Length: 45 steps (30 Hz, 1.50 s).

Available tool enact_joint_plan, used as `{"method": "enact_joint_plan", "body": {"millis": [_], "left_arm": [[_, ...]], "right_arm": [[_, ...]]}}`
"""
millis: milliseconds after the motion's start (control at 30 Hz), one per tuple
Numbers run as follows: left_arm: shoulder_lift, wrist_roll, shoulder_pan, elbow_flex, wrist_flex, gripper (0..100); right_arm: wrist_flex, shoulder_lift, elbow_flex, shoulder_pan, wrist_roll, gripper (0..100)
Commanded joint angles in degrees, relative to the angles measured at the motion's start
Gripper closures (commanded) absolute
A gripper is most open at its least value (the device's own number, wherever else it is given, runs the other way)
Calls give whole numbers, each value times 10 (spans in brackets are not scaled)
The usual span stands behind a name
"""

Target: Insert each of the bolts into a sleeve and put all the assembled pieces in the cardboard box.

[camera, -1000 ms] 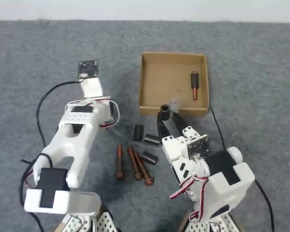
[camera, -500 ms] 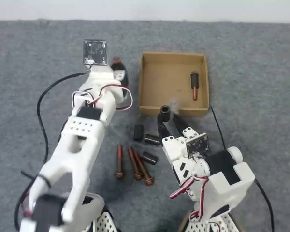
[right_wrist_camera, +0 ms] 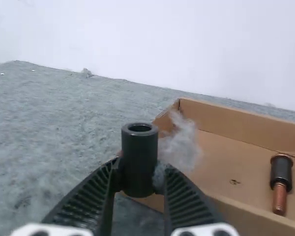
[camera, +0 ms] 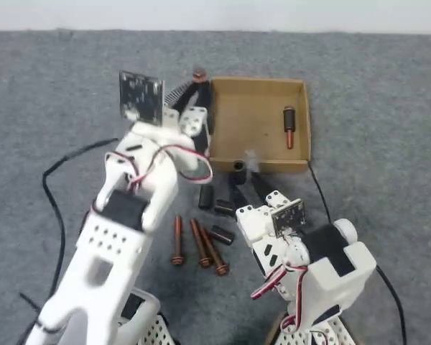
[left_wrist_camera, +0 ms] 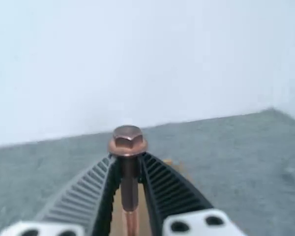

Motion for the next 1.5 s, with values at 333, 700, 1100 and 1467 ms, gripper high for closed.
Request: {"method": "enact_joint_plan", "body": {"millis": [333, 700, 1100, 1467], "left_arm": [[-93, -2, 88, 52, 34, 989], [-91, -2, 94, 137, -73, 989], [-91, -2, 92, 176, -75, 989], [-91, -2, 91, 224, -135, 990]], "right_arm": [[-3, -29, 11, -10, -9, 991], [-3, -35, 15, -29, -9, 991], [-15, -35, 16, -30, -9, 991], [-30, -30, 16, -29, -9, 991]]}}
